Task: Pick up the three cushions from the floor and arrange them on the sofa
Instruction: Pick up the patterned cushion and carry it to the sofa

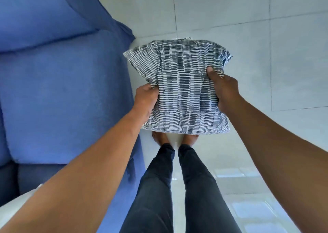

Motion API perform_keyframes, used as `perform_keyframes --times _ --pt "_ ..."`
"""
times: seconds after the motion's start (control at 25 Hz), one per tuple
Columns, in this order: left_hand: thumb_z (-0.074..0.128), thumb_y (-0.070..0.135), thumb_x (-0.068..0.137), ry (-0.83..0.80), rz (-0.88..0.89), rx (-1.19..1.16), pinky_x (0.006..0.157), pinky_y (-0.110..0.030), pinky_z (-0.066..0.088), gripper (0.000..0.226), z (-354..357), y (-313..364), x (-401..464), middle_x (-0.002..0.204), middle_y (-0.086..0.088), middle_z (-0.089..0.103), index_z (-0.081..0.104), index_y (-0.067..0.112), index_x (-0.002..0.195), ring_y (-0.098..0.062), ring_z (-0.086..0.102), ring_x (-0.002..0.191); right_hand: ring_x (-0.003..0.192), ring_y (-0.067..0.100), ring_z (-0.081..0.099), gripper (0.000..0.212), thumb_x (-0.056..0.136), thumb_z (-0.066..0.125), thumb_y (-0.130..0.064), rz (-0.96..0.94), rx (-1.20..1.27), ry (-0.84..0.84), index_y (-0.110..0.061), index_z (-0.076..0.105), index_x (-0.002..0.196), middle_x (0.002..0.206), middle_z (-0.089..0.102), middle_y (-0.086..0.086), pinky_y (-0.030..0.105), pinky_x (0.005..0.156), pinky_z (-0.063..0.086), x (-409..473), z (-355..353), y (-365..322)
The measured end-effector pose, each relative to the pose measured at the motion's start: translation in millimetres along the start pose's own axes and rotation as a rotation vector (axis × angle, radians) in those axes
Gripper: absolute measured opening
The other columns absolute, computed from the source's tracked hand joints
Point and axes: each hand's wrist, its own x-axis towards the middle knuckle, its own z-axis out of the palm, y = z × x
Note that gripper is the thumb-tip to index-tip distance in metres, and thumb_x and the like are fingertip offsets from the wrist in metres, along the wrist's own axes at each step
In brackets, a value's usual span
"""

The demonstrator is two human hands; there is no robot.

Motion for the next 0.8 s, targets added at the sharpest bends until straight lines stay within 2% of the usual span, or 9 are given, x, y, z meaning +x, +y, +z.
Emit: perform_keyframes --times 0.12,0.24,0.36,0.48,0.56,0.68,0.8 --pt "0.071 0.017 0.097 0.046 0.032 -0.037 0.098 -0.043 0.062 0.009 -14 20 -52 0.103 -0.004 0.081 0.077 0.011 0.099 -0.029 0.076 0.108 0.09 0.027 0.079 0.024 0.09 0.08 -0.04 -0.053 -0.053 -0.009 -0.019 0.074 0.081 0.087 0.079 0.004 0.046 0.091 0.064 -53 10 -24" --pt "0.075 0.021 0.093 0.1 0.056 -0.107 0.098 -0.049 0.062 0.009 -41 41 -95 0.105 -0.003 0.083 0.078 0.018 0.102 -0.026 0.078 0.104 0.084 0.022 0.077 0.019 0.091 0.079 -0.039 -0.092 -0.042 -0.06 -0.02 0.075 0.088 0.09 0.079 0.003 0.044 0.09 0.064 -101 15 -49" --pt "0.075 0.018 0.093 0.153 0.089 -0.199 0.096 -0.045 0.063 0.015 -67 54 -127 0.107 -0.002 0.083 0.077 0.02 0.108 -0.023 0.078 0.102 0.091 0.027 0.079 0.025 0.089 0.081 -0.041 -0.106 -0.058 -0.115 -0.018 0.077 0.098 0.096 0.081 0.007 0.046 0.088 0.065 -132 21 -68" --pt "0.073 0.016 0.095 0.234 0.174 -0.203 0.089 -0.036 0.064 0.014 -88 62 -154 0.106 0.001 0.082 0.077 0.018 0.108 -0.022 0.078 0.103 0.093 0.029 0.078 0.032 0.089 0.08 -0.042 -0.135 -0.104 -0.152 -0.015 0.076 0.106 0.101 0.081 0.01 0.044 0.087 0.064 -157 34 -87" --pt "0.071 0.011 0.096 0.284 0.219 -0.263 0.086 -0.036 0.064 0.013 -107 66 -165 0.101 0.004 0.083 0.078 0.02 0.102 -0.022 0.078 0.1 0.093 0.029 0.078 0.031 0.088 0.081 -0.043 -0.157 -0.126 -0.184 -0.017 0.076 0.104 0.101 0.081 0.009 0.045 0.087 0.064 -169 47 -100" --pt "0.066 0.008 0.101 0.361 0.235 -0.363 0.09 -0.039 0.063 0.025 -136 68 -174 0.09 0.01 0.081 0.078 0.027 0.089 -0.019 0.077 0.093 0.092 0.03 0.079 0.028 0.088 0.082 -0.042 -0.201 -0.193 -0.219 -0.018 0.076 0.099 0.098 0.081 0.008 0.049 0.09 0.064 -173 74 -114" --pt "0.063 0.009 0.104 0.438 0.223 -0.517 0.093 -0.04 0.062 0.02 -175 60 -174 0.102 0.0 0.082 0.08 0.019 0.099 -0.024 0.076 0.1 0.093 0.034 0.079 0.031 0.084 0.084 -0.045 -0.234 -0.284 -0.261 -0.017 0.077 0.095 0.098 0.082 0.009 0.057 0.092 0.062 -174 115 -124"
